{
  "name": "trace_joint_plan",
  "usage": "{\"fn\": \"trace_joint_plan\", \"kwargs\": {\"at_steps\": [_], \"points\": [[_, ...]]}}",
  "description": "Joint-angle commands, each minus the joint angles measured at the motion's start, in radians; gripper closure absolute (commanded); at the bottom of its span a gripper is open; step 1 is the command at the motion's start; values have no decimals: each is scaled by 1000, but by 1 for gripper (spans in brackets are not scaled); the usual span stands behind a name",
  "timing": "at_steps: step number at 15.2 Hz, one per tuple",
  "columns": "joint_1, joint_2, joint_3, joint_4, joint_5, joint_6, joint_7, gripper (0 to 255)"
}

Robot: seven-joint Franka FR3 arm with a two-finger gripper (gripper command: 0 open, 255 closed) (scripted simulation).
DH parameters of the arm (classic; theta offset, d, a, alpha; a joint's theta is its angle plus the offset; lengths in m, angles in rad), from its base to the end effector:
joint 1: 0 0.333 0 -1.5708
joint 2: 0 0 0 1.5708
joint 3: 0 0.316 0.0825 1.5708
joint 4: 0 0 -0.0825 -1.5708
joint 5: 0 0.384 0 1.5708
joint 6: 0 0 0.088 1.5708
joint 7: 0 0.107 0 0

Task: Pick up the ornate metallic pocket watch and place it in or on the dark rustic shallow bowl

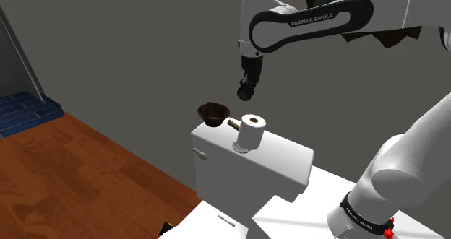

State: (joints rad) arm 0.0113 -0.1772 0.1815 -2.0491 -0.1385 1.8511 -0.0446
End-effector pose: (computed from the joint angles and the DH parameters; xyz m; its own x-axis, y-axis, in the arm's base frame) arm 0.4951 0.0901 0.5142 0.9628 0.2679 -0.0346 0.2700 -0.9492 0.1618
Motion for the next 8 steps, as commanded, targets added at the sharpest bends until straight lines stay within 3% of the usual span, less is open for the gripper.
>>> {"fn": "trace_joint_plan", "kwargs": {"at_steps": [1, 8], "points": [[3, 85, 12, 87, -13, -7, 20, 255], [34, 382, 36, 460, -71, -99, 72, 255]]}}
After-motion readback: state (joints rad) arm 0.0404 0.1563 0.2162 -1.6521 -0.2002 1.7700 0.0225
